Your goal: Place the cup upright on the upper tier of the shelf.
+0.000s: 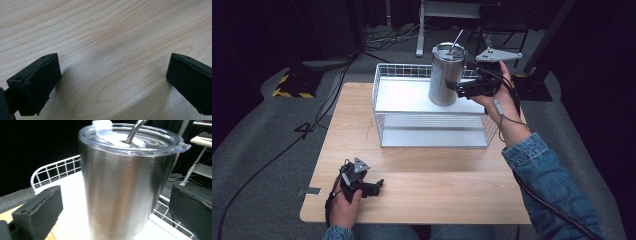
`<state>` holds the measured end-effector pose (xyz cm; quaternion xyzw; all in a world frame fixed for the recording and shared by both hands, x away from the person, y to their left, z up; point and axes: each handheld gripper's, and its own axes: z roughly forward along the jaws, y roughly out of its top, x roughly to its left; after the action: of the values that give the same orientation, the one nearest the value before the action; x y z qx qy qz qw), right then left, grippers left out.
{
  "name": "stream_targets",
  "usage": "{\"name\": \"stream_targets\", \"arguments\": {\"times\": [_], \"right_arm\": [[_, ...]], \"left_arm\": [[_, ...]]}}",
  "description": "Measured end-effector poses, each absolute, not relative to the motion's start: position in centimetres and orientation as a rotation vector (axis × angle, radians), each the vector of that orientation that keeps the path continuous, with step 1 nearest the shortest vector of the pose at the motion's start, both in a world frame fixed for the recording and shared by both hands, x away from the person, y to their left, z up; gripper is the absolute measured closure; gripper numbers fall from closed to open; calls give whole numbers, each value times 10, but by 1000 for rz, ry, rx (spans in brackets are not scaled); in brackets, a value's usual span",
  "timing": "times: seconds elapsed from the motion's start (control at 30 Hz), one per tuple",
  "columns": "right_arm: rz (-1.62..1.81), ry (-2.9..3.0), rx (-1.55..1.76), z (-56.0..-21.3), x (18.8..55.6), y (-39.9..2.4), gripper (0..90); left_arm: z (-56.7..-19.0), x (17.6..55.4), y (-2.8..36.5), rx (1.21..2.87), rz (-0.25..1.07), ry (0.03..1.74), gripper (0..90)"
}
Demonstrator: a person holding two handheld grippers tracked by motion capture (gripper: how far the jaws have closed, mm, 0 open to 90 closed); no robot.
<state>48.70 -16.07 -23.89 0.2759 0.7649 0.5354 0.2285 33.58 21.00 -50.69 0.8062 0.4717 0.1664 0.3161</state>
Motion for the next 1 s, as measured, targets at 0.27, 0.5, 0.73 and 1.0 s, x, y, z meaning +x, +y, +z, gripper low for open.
{"name": "stream_targets", "arguments": {"times": [0.27, 0.5, 0.73, 1.0], "right_arm": [[1481, 2117, 733, -235, 465, -176, 0], [1507, 2118, 703, -237, 441, -194, 0], [1516, 2125, 686, -240, 422, -207, 0], [1503, 2153, 743, -254, 411, -222, 0]], "left_arm": [[-507, 336, 210, 2122, 439, 1244, 2], [-507, 336, 210, 2122, 439, 1243, 2], [-507, 336, 210, 2122, 439, 1243, 2], [-507, 336, 210, 2122, 438, 1244, 2]]}}
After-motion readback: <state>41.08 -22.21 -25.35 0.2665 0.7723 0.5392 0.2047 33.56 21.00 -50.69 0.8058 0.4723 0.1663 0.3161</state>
